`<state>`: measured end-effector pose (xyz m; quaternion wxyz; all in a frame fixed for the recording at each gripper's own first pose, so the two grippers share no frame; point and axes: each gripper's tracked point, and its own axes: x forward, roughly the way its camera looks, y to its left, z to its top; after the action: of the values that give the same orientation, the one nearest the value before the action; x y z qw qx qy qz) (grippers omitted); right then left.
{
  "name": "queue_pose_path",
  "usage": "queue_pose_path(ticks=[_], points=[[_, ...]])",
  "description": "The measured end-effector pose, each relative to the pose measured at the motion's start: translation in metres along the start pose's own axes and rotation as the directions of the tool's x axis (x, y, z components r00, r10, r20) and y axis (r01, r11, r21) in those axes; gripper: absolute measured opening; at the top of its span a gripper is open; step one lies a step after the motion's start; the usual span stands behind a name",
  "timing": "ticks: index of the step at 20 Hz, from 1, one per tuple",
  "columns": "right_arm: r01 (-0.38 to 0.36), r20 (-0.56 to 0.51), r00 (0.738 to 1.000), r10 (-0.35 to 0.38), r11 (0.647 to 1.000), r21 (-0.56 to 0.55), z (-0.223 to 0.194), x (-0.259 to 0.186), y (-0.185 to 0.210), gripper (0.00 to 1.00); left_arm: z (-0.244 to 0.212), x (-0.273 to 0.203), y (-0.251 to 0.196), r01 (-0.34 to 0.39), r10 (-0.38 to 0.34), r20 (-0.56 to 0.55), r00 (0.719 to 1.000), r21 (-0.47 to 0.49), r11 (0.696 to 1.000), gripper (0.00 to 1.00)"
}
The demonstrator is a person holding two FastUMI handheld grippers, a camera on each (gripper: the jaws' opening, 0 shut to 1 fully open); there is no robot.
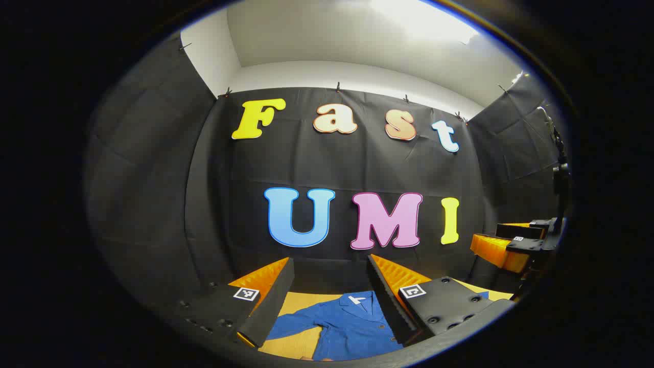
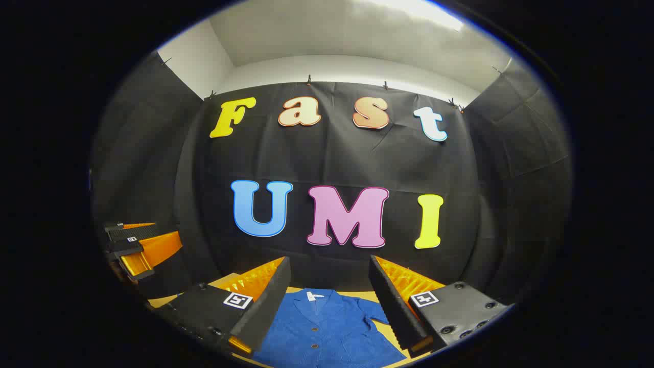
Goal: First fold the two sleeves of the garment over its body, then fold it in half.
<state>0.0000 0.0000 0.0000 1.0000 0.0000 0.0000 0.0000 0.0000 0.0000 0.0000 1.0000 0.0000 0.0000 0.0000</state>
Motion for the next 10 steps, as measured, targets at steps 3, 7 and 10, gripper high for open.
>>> queue_pose_path(ticks=[3,7,10], points=[[-0.008,-0.003,1.0,0.008,1.0,0.012,-0.003,0.003,-0.001,0.96,-0.003,0.001,-0.005,0.02,-0.02,-0.001,1.0,-0.032,0.999,0.82],[-0.015,-0.005,1.0,0.015,1.0,-0.006,-0.005,0.005,0.0,0.96,-0.007,0.005,-0.007,0.035,-0.035,0.002,0.999,-0.05,0.998,0.82],[-0.026,0.01,1.0,0.027,0.999,-0.018,0.0,0.01,0.006,0.96,-0.004,0.011,-0.006,0.043,-0.043,0.007,0.999,-0.028,0.999,0.82]])
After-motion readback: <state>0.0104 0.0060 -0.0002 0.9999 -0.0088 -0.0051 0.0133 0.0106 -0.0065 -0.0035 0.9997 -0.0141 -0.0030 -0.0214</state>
